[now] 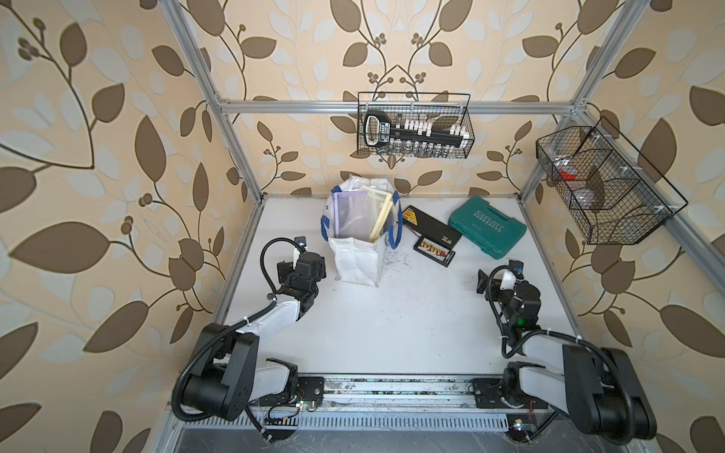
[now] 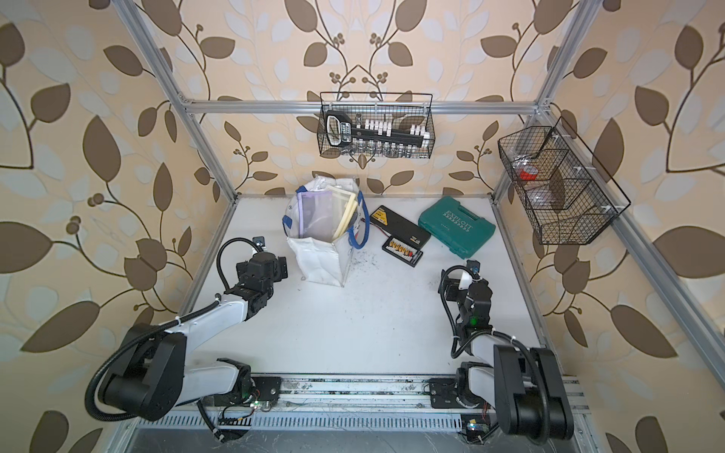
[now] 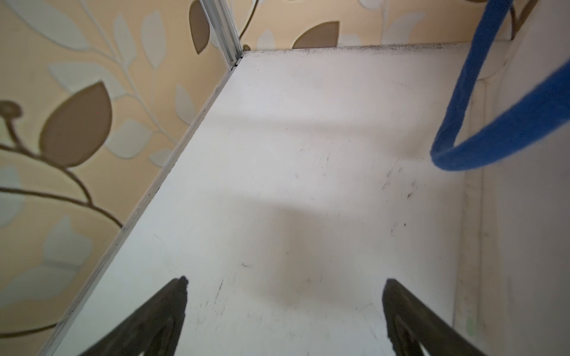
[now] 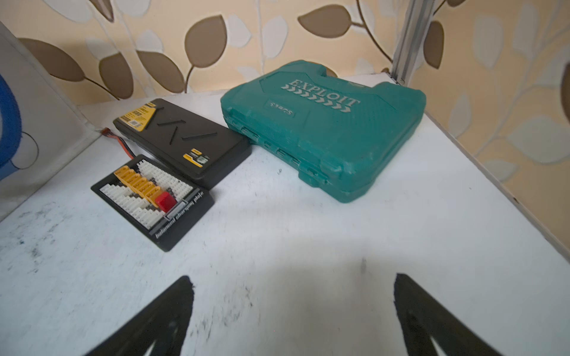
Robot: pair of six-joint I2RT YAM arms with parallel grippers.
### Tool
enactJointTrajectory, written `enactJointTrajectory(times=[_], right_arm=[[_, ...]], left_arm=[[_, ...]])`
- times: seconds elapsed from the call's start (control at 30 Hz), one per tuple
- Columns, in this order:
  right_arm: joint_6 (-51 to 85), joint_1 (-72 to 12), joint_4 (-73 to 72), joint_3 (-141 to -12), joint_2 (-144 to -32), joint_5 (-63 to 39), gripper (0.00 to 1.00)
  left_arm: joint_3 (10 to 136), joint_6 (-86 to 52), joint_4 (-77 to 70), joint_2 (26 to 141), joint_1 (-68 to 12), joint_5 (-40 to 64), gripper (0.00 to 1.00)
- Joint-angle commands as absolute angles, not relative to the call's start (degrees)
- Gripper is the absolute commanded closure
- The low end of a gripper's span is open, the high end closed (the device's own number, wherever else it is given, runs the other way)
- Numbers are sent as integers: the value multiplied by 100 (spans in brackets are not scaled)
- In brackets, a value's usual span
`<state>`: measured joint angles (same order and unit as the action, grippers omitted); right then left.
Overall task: Put the pencil pouch into the canvas bag
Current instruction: Reset both arms
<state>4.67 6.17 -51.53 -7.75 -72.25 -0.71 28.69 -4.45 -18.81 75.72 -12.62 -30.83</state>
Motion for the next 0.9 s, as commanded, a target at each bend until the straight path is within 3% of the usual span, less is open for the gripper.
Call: enactJointTrajectory(times=[0.0, 0.2, 0.3, 0.43, 0.53, 0.87], right_arm=[[641, 632, -6760, -930, -7940, -357, 1], [697, 565, -6876, -1125, -8541, -123, 0], [703, 537, -6874, -1125, -8556, -17, 0], [651, 401, -6750, -1195, -8561, 234, 0], [626, 323, -6707, -1217, -8561, 396, 0], [526, 157, -6599, -1269, -8556, 674, 0]], left_arm=[[2911, -21, -3841, 7999, -1164, -2484, 1], [3243, 432, -4778, 9308, -1072, -2399, 1], [3039, 461, -4561, 8762, -1031, -2166, 1], [3000, 431, -3085, 7577, -958, -1741, 1], [2553, 160, -3021, 7240, -898, -1790, 1], [1883, 15, -4889, 8549, -506, -1221, 1]])
